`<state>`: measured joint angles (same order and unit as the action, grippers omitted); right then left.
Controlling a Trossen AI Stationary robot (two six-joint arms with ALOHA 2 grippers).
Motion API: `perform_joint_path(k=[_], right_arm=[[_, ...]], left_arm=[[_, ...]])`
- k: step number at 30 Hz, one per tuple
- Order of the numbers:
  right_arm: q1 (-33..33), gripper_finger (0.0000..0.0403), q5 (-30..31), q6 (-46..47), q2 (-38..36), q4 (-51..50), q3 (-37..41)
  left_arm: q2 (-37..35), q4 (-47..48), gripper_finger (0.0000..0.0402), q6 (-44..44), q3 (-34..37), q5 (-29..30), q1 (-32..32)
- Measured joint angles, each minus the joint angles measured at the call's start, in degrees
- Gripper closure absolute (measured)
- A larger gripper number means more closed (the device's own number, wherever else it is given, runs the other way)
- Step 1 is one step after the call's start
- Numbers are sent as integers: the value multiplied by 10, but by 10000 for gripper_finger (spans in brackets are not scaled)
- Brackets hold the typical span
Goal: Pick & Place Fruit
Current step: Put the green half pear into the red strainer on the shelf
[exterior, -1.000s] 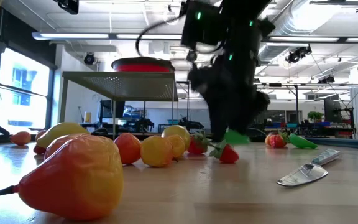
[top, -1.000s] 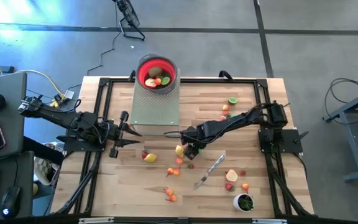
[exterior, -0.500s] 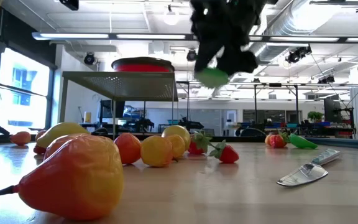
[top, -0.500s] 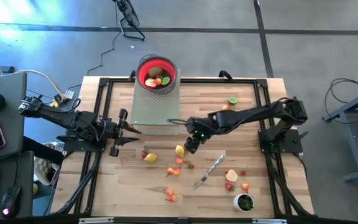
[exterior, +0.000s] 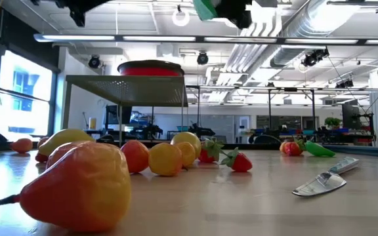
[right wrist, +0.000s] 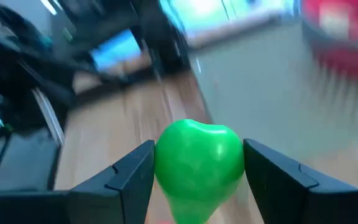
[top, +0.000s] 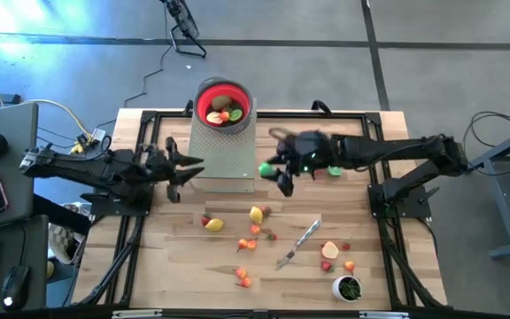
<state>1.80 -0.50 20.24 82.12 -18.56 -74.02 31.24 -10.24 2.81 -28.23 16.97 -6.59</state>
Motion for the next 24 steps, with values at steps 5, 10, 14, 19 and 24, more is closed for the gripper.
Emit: perform_joint_path(k=[5,10,14,19,24], right_arm=[[28,184,-34,-94,-12,55,0],[50,187,-99,-175,-12,113,0],[59,185,-135,-209,-12,135,0],[61,184,-136,-230,-12,153,0],[61,184,-151,-231,-12,169,0]], left_arm=[[8,-16,297,63,0,-126,90],[50,-70,297,97,0,-214,148],[107,-169,297,138,0,-258,181],[187,-292,297,181,0,-338,219],[281,-397,298,261,0,-390,241]])
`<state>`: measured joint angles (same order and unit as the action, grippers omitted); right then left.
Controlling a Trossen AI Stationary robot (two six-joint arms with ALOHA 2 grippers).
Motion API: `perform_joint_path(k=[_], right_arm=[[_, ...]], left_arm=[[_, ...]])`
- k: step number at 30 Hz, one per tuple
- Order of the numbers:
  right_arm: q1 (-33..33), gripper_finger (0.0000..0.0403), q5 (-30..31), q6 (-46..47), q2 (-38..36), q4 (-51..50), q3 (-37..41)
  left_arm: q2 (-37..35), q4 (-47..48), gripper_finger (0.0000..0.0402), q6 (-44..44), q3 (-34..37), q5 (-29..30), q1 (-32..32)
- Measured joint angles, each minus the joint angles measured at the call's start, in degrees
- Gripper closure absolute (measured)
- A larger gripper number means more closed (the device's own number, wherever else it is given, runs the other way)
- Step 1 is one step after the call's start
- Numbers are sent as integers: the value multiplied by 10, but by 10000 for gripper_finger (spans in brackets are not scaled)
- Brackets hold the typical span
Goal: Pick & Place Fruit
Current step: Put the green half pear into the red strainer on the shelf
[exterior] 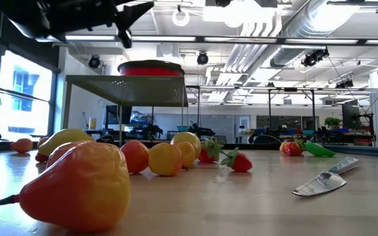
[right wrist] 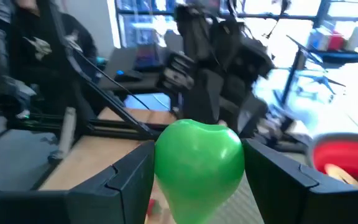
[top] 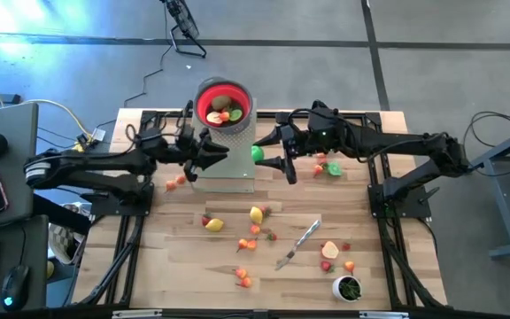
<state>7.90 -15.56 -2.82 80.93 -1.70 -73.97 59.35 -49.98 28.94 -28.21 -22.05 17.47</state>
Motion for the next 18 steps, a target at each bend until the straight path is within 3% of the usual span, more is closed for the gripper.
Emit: perform_joint_path(k=[5,9,18], right_arm=[[-1,184,-39,0,0,43,0],[-2,184,-67,0,1,85,0],[-12,184,-70,0,31,174,0]], left_arm=[[91,-208,298,48,0,-82,-1],[142,-308,298,69,0,-94,-1],[196,-337,298,78,-44,-106,-2]])
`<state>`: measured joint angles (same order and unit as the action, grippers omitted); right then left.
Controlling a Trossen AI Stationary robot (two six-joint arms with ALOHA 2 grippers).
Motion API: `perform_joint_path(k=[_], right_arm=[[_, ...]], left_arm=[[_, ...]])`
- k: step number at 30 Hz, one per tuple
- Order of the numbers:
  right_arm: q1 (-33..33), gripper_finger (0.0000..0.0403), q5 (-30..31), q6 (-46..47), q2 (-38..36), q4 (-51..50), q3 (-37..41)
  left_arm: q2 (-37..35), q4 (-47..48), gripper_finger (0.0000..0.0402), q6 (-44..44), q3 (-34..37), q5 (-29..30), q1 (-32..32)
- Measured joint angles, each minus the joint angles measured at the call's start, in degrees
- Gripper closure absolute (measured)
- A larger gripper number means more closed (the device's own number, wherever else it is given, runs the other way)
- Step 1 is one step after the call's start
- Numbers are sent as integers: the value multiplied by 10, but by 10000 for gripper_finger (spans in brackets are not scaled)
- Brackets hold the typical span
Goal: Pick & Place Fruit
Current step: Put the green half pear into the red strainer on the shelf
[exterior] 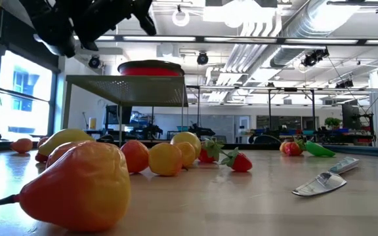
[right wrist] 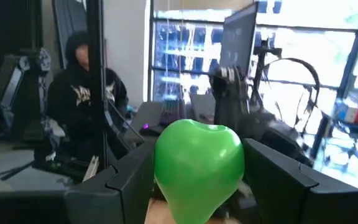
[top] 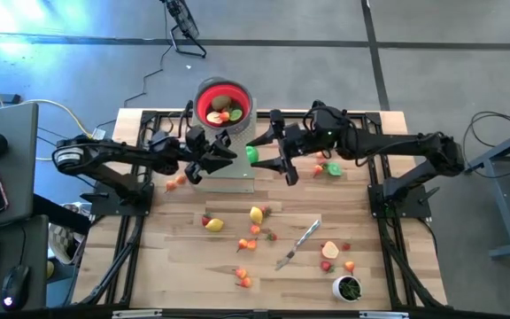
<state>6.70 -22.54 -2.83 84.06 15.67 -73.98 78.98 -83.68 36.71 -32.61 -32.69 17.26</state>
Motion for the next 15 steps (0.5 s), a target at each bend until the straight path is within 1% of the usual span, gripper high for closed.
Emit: perform_joint_path(k=[5,7,10,13,15], right_arm=[[-9,183,-4,0,27,39,0],[-10,183,-6,0,34,40,0],[-10,183,-9,-2,49,71,0],[-10,183,-28,-1,63,98,0],[-10,183,-32,-1,64,100,0]], left_arm=[[0,4,298,2,-9,-31,0],[0,6,297,14,-9,-41,0],[0,11,297,26,-9,-43,0],[0,16,297,26,-9,-43,0],[0,20,297,26,-9,-43,0]])
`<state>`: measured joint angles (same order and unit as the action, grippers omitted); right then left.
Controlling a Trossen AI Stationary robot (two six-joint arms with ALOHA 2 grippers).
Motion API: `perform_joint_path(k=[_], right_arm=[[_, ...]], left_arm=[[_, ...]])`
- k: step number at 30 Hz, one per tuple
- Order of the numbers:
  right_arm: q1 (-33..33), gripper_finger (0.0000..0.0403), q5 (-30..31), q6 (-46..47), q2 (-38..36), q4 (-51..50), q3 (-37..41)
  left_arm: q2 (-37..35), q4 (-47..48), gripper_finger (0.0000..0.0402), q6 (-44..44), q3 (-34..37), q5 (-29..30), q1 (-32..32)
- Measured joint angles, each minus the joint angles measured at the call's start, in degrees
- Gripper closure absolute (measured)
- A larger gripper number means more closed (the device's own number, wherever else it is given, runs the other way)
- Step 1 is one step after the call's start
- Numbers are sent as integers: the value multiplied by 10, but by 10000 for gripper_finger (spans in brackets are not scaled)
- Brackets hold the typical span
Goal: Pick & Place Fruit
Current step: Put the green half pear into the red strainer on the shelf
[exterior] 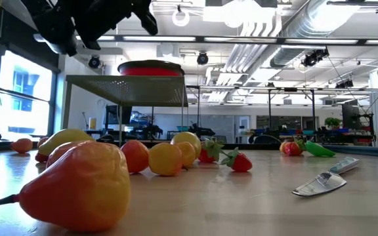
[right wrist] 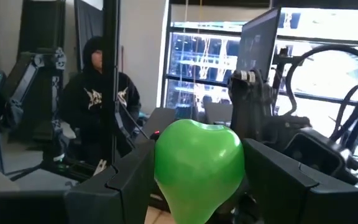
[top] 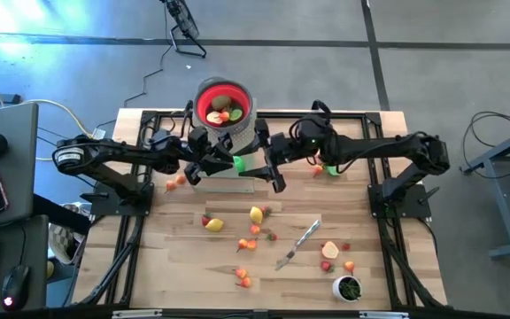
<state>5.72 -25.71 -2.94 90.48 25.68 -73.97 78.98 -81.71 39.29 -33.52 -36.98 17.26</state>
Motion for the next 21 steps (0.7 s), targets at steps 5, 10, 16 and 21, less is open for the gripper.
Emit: perform_joint_path(k=[5,10,16,21], right_arm=[[0,183,0,-1,0,8,0],[0,183,-2,-1,0,14,0],[0,183,-2,-1,0,13,0],[0,183,-2,-1,0,13,0]], left_arm=[[0,8,297,1,0,0,0],[0,9,297,15,0,3,0],[0,9,297,15,0,4,0],[0,9,297,15,0,14,0]])
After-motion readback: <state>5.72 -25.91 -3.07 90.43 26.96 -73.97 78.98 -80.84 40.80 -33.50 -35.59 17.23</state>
